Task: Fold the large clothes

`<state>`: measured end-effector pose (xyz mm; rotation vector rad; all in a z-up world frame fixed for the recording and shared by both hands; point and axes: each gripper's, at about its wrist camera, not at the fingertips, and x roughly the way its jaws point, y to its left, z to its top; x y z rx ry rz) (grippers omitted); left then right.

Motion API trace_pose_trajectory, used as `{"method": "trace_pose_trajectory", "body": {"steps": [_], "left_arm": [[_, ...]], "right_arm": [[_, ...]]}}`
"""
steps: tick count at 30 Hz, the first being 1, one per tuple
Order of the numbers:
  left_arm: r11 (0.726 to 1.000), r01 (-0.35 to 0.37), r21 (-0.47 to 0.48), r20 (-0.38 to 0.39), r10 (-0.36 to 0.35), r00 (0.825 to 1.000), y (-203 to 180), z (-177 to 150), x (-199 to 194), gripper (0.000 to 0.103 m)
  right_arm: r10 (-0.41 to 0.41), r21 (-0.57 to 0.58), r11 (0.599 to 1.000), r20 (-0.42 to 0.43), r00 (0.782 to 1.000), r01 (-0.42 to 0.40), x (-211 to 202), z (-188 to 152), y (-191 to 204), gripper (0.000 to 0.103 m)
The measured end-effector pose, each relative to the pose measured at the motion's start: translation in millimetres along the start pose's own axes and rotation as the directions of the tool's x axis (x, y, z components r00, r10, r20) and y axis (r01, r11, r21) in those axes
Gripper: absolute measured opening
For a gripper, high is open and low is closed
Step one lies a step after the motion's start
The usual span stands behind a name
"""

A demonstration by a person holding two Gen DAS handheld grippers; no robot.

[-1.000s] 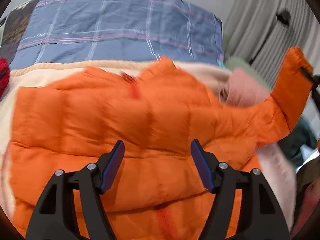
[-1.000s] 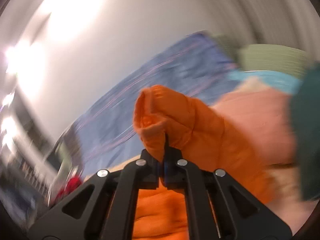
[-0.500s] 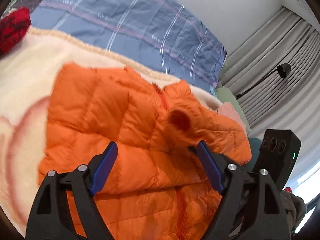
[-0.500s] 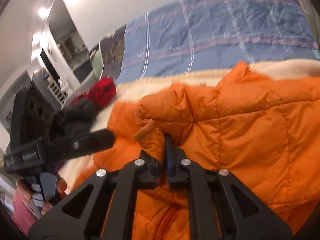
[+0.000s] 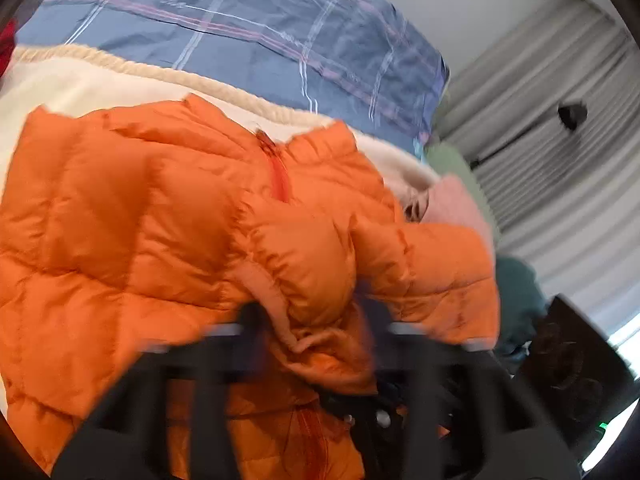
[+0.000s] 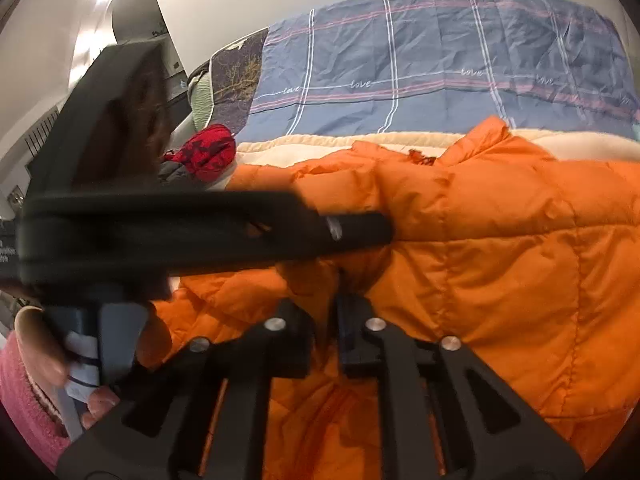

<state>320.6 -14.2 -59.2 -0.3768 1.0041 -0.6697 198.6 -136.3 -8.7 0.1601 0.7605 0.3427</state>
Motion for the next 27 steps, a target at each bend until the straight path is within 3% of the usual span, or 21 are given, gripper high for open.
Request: {"method": "trace_pose_trajectory", "body": {"steps": [1,3,6,8,11,14,15,17,19,21,23,25,26,27], "left_arm": [[1.0,-0.004,0.012,0.007,0.003,1.0,-2,0,-1,0.014],[0.999,-0.012,0.042,0.042,0.01,0.999,-12,8,-12,0.012],[0.999,0.003,0.042,0.104,-0.008,0.995,-23,24,-31,0.012],[0.998,0.002,0.062,0.141,-0.011,0.99,-32,36,-49,0.012],[0.994,-0.044,0.096,0.195,0.025,0.98,-41,50,-77,0.012],[0.983,-0.141,0.119,0.221,0.112,0.969,-35,54,-103,0.012],[0.974,-0.193,0.117,0.228,0.163,0.96,-28,54,-110,0.012],[0.957,-0.274,0.1,0.226,0.246,0.943,-12,56,-119,0.012],[0.926,-0.37,0.075,0.205,0.349,0.915,14,55,-118,0.013],[0.892,-0.448,0.068,0.158,0.433,0.887,39,50,-102,0.016],[0.839,-0.539,0.075,0.083,0.534,0.842,71,39,-72,0.021],[0.798,-0.594,0.101,0.049,0.592,0.804,89,28,-52,0.034],[0.78,-0.615,0.12,0.05,0.614,0.788,93,22,-46,0.036],[0.77,-0.624,0.133,0.056,0.623,0.78,93,20,-44,0.038]], "right_arm": [[-0.002,-0.005,1.0,0.003,1.0,0.002,-4,-2,-2,0.017],[0.034,-0.011,0.999,0.027,0.999,-0.034,-17,-5,-7,0.044],[0.078,-0.068,0.995,0.043,0.996,-0.075,-37,-11,-14,0.043],[0.022,-0.086,0.996,0.028,0.999,-0.019,-44,-12,-21,0.038],[-0.138,-0.017,0.99,0.027,0.99,0.139,-52,-16,-51,0.038],[-0.318,0.097,0.943,-0.015,0.948,0.318,-58,-26,-90,0.037],[-0.359,0.173,0.916,-0.05,0.932,0.363,-60,-32,-112,0.026],[-0.3,0.291,0.902,-0.111,0.948,0.319,-57,-43,-141,0.018],[-0.225,0.358,0.897,-0.139,0.964,0.26,-51,-52,-157,0.018],[-0.244,0.323,0.905,-0.135,0.96,0.276,-48,-51,-151,0.019],[-0.281,0.266,0.913,-0.14,0.949,0.31,-45,-50,-139,0.02],[-0.304,0.216,0.919,-0.142,0.942,0.33,-46,-51,-127,0.02],[-0.303,0.201,0.923,-0.142,0.942,0.327,-47,-49,-125,0.022],[-0.296,0.188,0.929,-0.145,0.944,0.32,-49,-49,-125,0.023]]}}
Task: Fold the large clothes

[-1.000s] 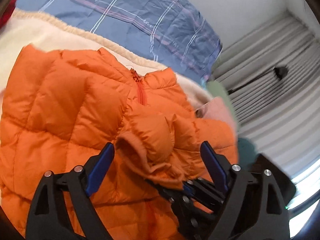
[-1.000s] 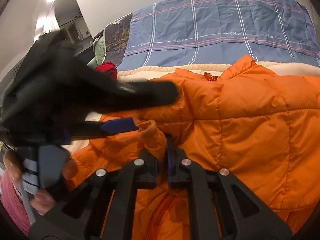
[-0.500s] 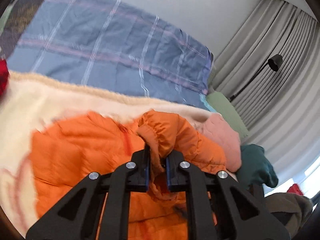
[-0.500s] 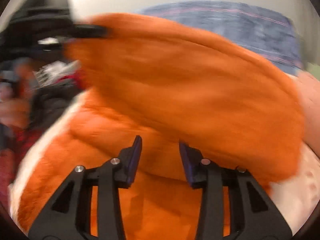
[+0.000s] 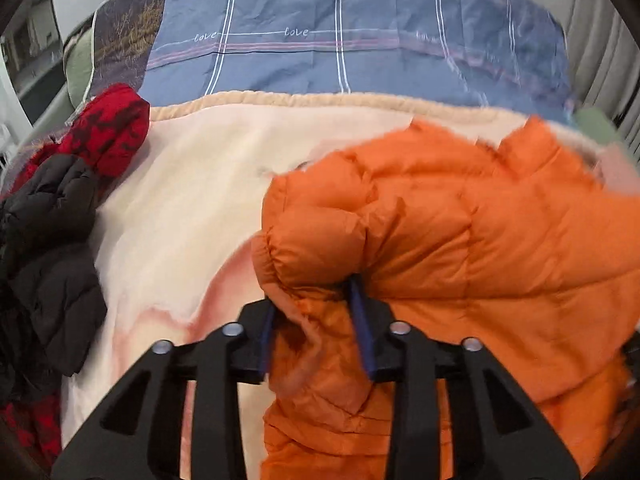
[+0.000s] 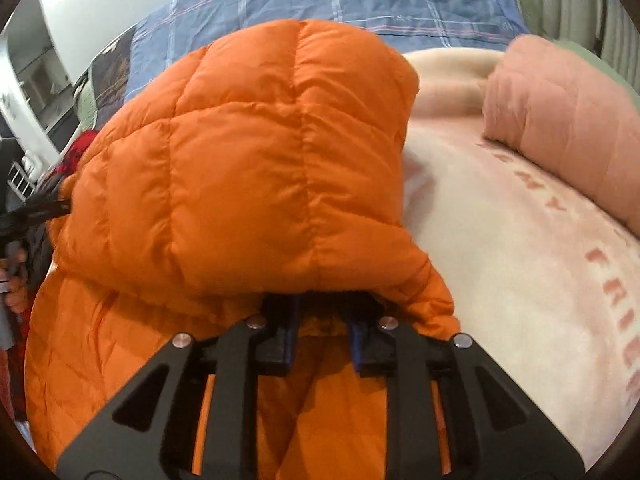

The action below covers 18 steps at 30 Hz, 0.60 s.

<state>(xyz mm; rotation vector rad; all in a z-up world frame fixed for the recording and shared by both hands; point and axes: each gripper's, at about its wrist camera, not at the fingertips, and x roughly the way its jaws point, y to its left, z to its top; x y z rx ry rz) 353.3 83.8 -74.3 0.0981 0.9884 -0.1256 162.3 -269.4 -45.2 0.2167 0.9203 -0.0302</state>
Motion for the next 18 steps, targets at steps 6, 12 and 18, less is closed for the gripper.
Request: {"method": "trace_pose_trajectory", "body": {"steps": [6,12,18], "left_arm": [[0.995,-0.052,0.081,0.068,0.046,0.997,-3,-1,-38,0.048],[0.989,0.119,0.085,0.219,-0.134,0.967,-28,6,-103,0.048],[0.974,-0.037,0.222,0.127,0.009,0.992,-85,-9,-22,0.062]], "right_arm": [[-0.005,-0.1,0.995,0.035,0.999,0.009,-47,-12,10,0.04],[0.049,-0.147,0.989,0.244,0.968,-0.013,-99,27,34,0.046],[-0.02,-0.002,1.0,-0.031,0.999,0.02,28,51,12,0.054]]}}
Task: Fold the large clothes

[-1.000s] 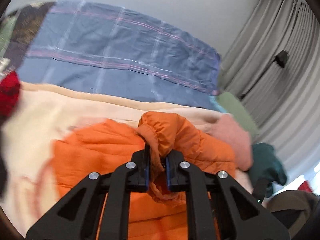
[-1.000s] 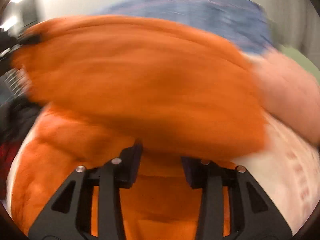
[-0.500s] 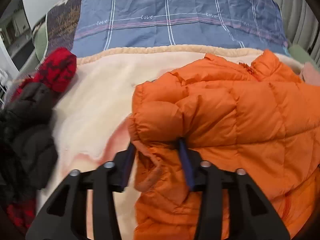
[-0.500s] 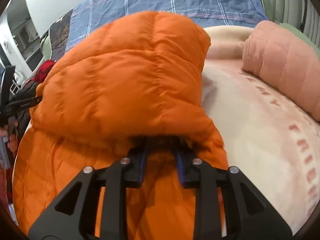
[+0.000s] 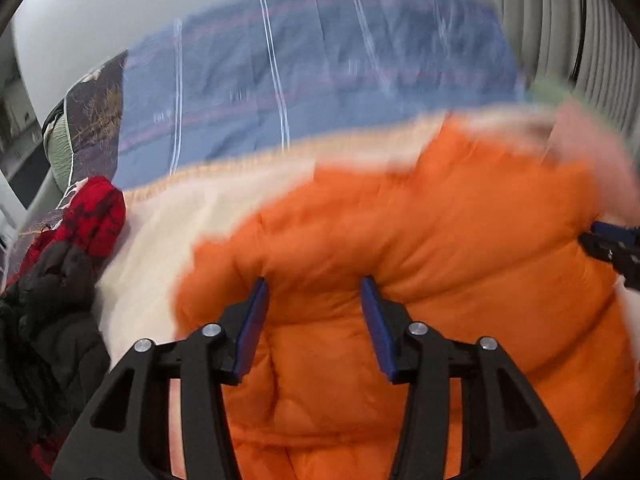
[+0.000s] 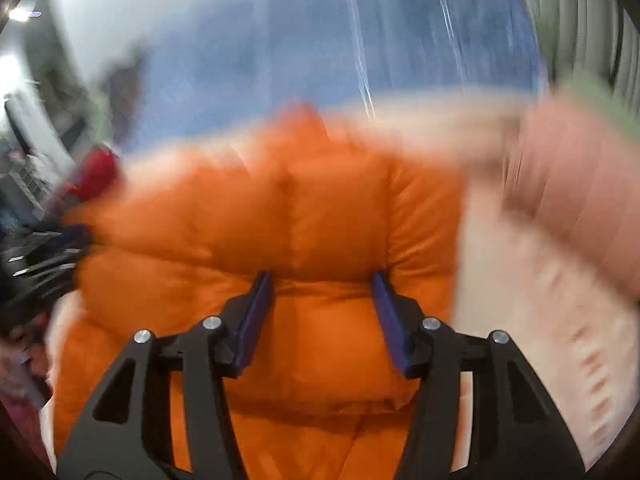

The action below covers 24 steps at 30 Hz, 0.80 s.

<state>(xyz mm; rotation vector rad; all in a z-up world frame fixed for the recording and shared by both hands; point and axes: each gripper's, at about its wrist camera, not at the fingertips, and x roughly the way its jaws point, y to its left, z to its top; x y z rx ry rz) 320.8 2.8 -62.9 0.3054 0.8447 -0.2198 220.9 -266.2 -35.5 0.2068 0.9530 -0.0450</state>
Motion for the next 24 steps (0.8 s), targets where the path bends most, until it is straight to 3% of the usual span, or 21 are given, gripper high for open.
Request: {"method": "trace_pose_trajectory", "body": {"steps": [1,3,6,9,12,14,16,17,19,21,24], "left_arm": [[1.0,-0.017,0.025,0.013,0.016,1.0,-5,-12,19,0.069],[1.0,-0.001,0.003,0.06,0.001,0.998,-3,-31,36,0.071],[0.997,0.05,-0.052,0.031,-0.049,0.998,9,-30,40,0.072],[0.998,0.048,-0.051,0.024,-0.047,0.999,9,-28,32,0.072],[0.99,0.131,-0.06,0.068,-0.126,0.99,11,-24,4,0.072],[0.979,0.192,-0.068,0.127,-0.182,0.975,9,-12,-14,0.072],[0.981,0.182,-0.068,0.148,-0.171,0.974,2,3,-17,0.077],[0.987,0.151,-0.06,0.132,-0.143,0.981,-2,7,-11,0.079],[0.998,0.059,-0.038,0.046,-0.057,0.997,-10,11,24,0.091],[0.997,0.06,-0.04,-0.007,-0.06,0.998,-13,1,61,0.101],[0.996,0.057,-0.067,-0.003,-0.058,0.998,-14,-4,72,0.102]], "right_arm": [[-0.01,-0.007,1.0,0.002,1.0,0.01,21,-8,-5,0.054],[-0.027,-0.043,0.999,0.034,0.999,0.028,28,-17,-3,0.054],[-0.092,-0.093,0.991,0.031,0.995,0.094,26,-19,10,0.055],[-0.081,-0.08,0.993,0.011,0.997,0.082,17,-12,9,0.055],[0.027,-0.014,1.0,0.134,0.991,-0.026,-28,-7,5,0.056],[0.022,-0.046,0.999,0.19,0.982,-0.013,-43,3,12,0.059],[-0.044,-0.082,0.995,0.178,0.983,0.06,-31,19,18,0.063],[-0.088,-0.073,0.993,0.123,0.988,0.097,-10,26,17,0.066],[-0.132,-0.052,0.99,0.018,0.991,0.133,30,26,6,0.069],[-0.148,-0.069,0.986,0.03,0.989,0.149,59,18,0,0.07],[-0.204,-0.082,0.975,0.054,0.977,0.208,61,13,9,0.071]]}}
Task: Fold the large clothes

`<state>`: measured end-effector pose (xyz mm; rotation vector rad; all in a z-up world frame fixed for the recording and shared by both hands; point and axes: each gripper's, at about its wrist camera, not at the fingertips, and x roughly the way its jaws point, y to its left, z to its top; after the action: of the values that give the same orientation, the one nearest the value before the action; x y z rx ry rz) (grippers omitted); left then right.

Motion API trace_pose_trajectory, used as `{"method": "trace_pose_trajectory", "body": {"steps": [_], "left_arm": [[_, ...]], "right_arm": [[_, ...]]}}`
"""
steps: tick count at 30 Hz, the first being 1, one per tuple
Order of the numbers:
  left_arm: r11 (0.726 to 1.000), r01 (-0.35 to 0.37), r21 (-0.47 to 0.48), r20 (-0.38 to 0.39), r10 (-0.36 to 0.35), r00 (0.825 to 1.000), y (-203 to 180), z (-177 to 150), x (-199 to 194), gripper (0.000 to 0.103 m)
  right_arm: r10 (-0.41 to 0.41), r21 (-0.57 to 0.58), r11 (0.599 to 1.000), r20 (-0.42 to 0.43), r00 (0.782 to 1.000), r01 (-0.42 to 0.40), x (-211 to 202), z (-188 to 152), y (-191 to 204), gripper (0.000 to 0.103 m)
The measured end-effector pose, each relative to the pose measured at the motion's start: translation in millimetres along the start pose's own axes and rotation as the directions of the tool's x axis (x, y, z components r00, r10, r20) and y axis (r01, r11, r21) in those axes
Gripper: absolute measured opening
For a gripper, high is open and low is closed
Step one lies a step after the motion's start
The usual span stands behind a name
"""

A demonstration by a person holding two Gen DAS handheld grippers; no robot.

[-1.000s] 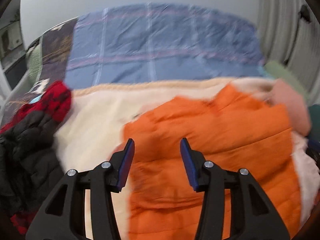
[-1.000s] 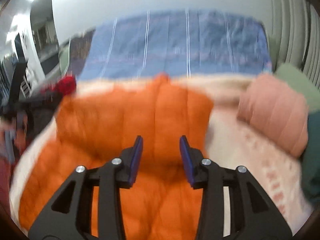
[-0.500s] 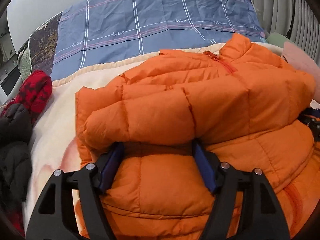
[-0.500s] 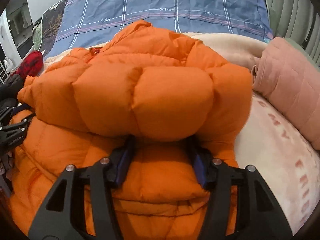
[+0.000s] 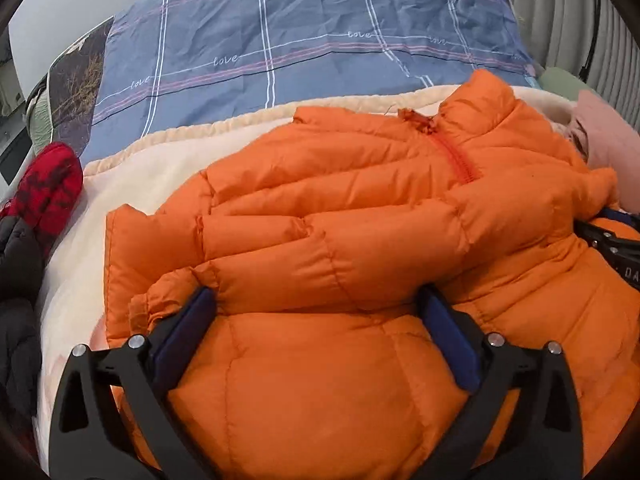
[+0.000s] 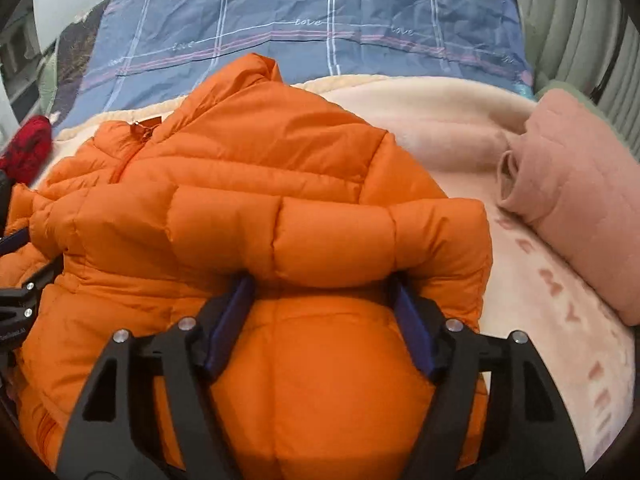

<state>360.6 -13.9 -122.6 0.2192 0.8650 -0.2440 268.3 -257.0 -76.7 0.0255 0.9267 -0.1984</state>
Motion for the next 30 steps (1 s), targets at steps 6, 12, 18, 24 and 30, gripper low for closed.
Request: {"method": "trace_pose_trajectory", "body": {"steps": [6,12,18,24,30], "left_arm": [[1.0,0.003,0.031,-0.006,-0.003,1.0,-1,-4,-12,0.102],[0.998,0.037,0.049,0.005,-0.037,0.999,10,-14,-50,0.101],[0.998,0.041,0.054,0.078,-0.045,0.996,48,-63,-138,0.102],[0.995,0.092,-0.026,-0.027,-0.093,0.995,89,-172,-179,0.102],[0.963,0.247,-0.103,-0.063,-0.255,0.965,84,-247,-205,0.102]], "right_arm": [[0.008,-0.016,1.0,0.018,1.0,-0.008,-5,-6,0,0.072],[0.066,-0.022,0.998,0.062,0.996,-0.065,-40,-13,-10,0.073],[0.191,-0.038,0.981,0.122,0.974,-0.188,-123,-72,-57,0.081],[0.258,0.086,0.962,0.033,0.965,-0.26,-155,-173,-118,0.081],[0.377,0.192,0.901,0.098,0.921,-0.39,-194,-236,-131,0.081]]}}
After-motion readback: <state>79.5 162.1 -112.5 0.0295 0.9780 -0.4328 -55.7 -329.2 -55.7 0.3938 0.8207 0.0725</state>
